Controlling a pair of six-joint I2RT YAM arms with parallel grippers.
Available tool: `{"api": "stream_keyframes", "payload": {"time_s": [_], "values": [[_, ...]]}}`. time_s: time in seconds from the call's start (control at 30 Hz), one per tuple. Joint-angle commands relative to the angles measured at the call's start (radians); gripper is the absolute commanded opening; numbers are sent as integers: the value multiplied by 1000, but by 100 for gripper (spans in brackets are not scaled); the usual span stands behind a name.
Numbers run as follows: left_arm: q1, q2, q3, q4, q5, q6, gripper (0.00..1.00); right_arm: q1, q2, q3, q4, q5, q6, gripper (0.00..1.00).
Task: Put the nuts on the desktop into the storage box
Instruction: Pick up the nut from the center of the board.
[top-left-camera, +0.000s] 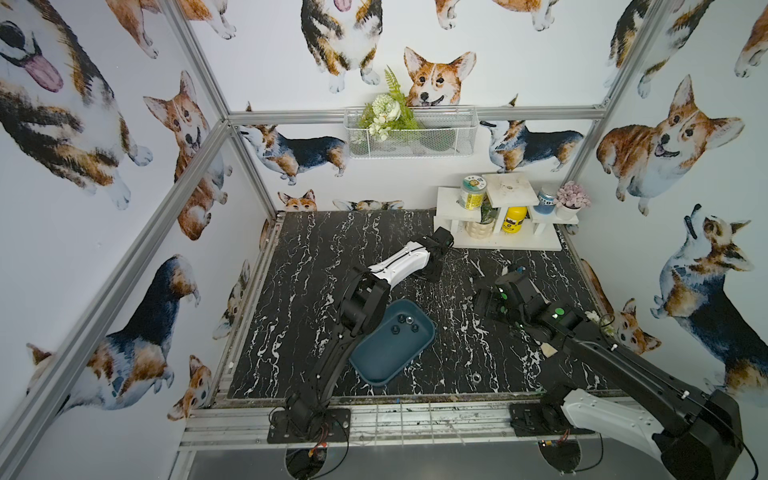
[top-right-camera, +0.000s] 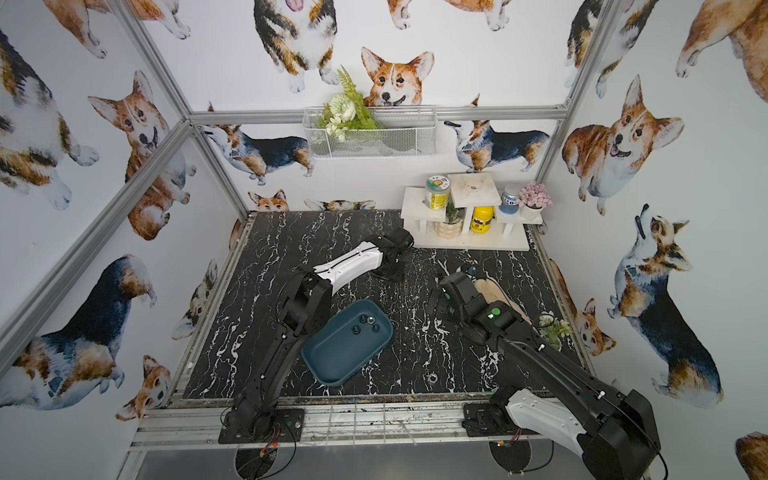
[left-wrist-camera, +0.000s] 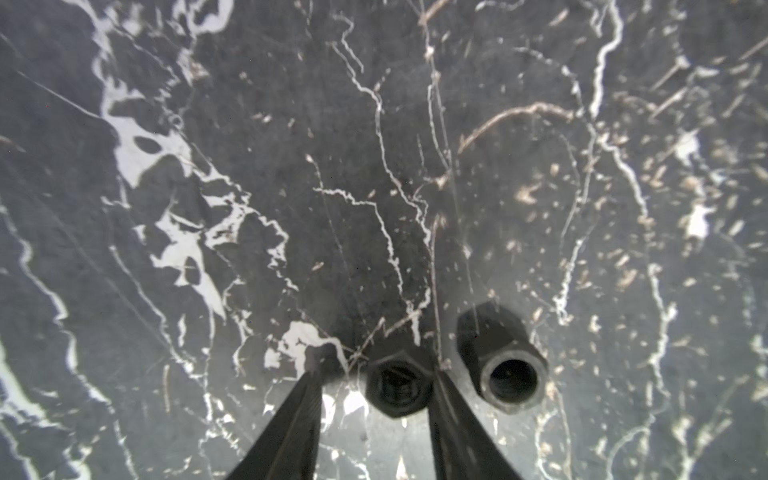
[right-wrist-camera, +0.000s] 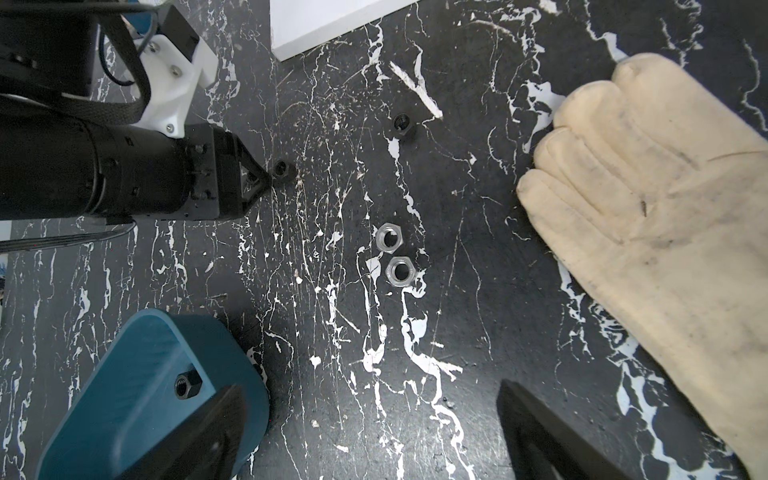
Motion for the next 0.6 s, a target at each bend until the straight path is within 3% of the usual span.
{"api": "stream_keyframes", "payload": {"time_s": [0.0,0.27,0.47,0.57], "values": [[4,14,-1,-11,33,-12,45,0,8,16,9,-2,-5,100],[19,50,2,19,97,-5,43,0,11,14,14,-9,-5,99],[31,71,6,24,124,5,37,0,15,19,14,-10,-8,96],[31,70,-3,26,141,8,30,0,16,19,17,-7,-7,95]]}}
